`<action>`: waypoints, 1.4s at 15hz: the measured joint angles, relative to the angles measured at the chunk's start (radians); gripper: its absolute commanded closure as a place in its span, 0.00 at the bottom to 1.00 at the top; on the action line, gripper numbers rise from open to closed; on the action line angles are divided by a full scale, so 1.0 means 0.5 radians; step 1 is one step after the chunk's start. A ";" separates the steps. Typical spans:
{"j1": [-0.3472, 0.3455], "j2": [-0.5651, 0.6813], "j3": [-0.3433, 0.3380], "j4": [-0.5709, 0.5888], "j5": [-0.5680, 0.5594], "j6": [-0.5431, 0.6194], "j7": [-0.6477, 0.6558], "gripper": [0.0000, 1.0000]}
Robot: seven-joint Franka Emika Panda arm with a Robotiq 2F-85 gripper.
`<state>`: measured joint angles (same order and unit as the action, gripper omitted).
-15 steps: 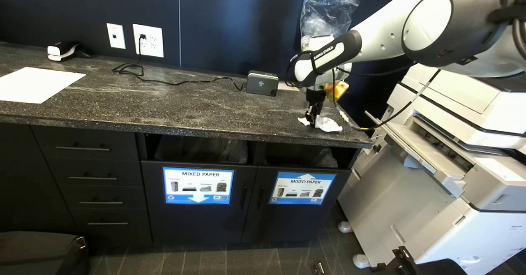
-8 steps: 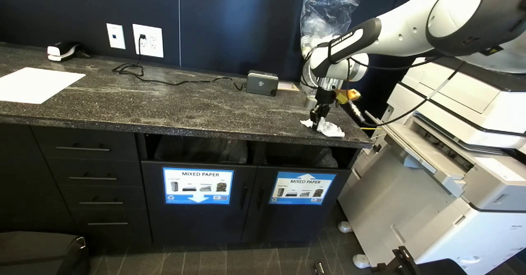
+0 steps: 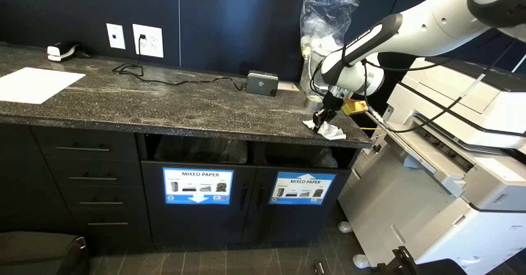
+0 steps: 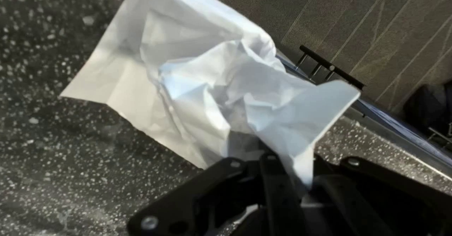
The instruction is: Put the right and left white pieces of paper in the right bin respectively
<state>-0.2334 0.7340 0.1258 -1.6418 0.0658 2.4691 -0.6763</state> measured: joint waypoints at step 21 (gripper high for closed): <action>-0.003 -0.662 0.063 -1.451 0.037 1.093 0.360 0.95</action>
<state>-0.2347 0.4029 0.1570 -2.3672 0.0842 3.0156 -0.4964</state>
